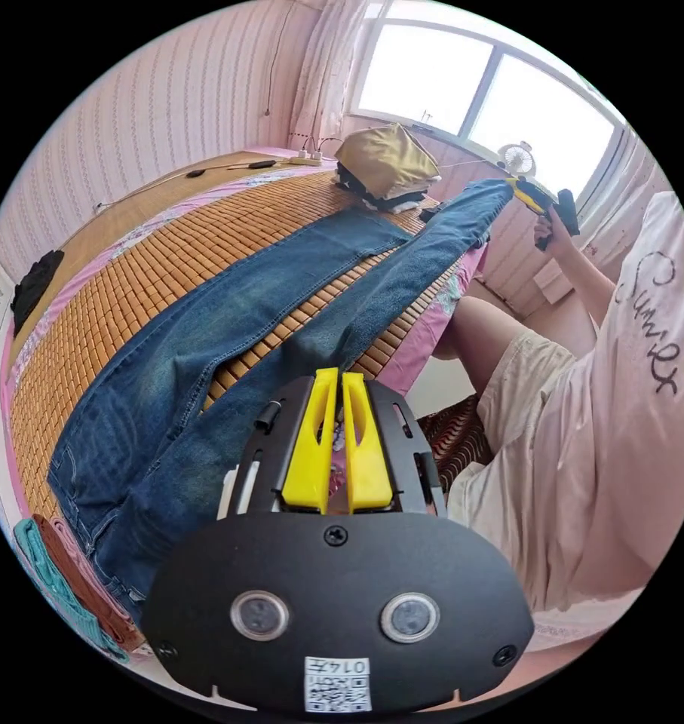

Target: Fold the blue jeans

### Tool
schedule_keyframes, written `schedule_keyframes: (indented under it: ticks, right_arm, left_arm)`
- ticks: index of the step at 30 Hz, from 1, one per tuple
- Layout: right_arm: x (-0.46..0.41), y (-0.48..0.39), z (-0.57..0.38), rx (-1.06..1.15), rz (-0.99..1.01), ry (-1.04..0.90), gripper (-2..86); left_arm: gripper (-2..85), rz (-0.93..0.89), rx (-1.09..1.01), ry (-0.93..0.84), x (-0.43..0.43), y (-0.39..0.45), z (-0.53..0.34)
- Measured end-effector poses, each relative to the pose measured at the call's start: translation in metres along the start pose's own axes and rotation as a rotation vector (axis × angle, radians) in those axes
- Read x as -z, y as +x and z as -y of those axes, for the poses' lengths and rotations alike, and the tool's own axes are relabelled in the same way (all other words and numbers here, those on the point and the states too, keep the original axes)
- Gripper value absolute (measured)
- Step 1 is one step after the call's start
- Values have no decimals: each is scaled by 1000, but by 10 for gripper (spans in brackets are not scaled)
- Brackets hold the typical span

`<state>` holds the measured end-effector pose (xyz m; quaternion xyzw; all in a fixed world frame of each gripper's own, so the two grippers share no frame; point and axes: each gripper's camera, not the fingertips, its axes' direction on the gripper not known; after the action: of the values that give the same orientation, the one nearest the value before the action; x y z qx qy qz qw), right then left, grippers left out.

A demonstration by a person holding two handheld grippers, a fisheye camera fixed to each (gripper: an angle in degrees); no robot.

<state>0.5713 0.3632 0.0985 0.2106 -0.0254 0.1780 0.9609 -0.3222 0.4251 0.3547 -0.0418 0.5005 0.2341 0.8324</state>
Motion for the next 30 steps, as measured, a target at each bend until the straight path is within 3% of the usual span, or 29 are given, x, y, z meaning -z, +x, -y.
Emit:
schedule_keyframes:
  ticks: [2, 7, 9, 13, 16, 20, 23, 26, 30]
  right_arm:
    - [-23, 49, -34, -247, -109, -190, 11]
    - [-51, 78, -76, -448, -260, -321, 3]
    - [-53, 72, -73, -435, -258, -305, 1]
    - [-62, 29, -40, -277, -593, -301, -2]
    - [-106, -15, -11, -34, -549, -372, -2]
    - [-205, -56, 6, 157, -500, -525, -3]
    - [-261, -60, 2, 166, -594, -580, -3]
    - [-271, -70, 5, 186, -570, -496, -4]
    - [-281, -78, 7, 164, -560, -483, -5]
  left_arm:
    - [-10, -63, 21, -45, -27, 8, -9]
    - [-9, -113, 45, -257, -87, 19, -14]
    - [-9, -114, 51, -286, -89, 19, -10]
    - [-4, -157, 92, -277, -63, 9, 3]
    - [0, -154, 76, -256, -33, 2, 12]
    - [1, 13, 200, -167, -4, -35, 21]
    - [-5, 99, 341, -109, -1, -69, 17]
    - [-9, 179, 471, -142, -4, -101, 3]
    - [-10, 156, 529, -132, -3, -125, -10]
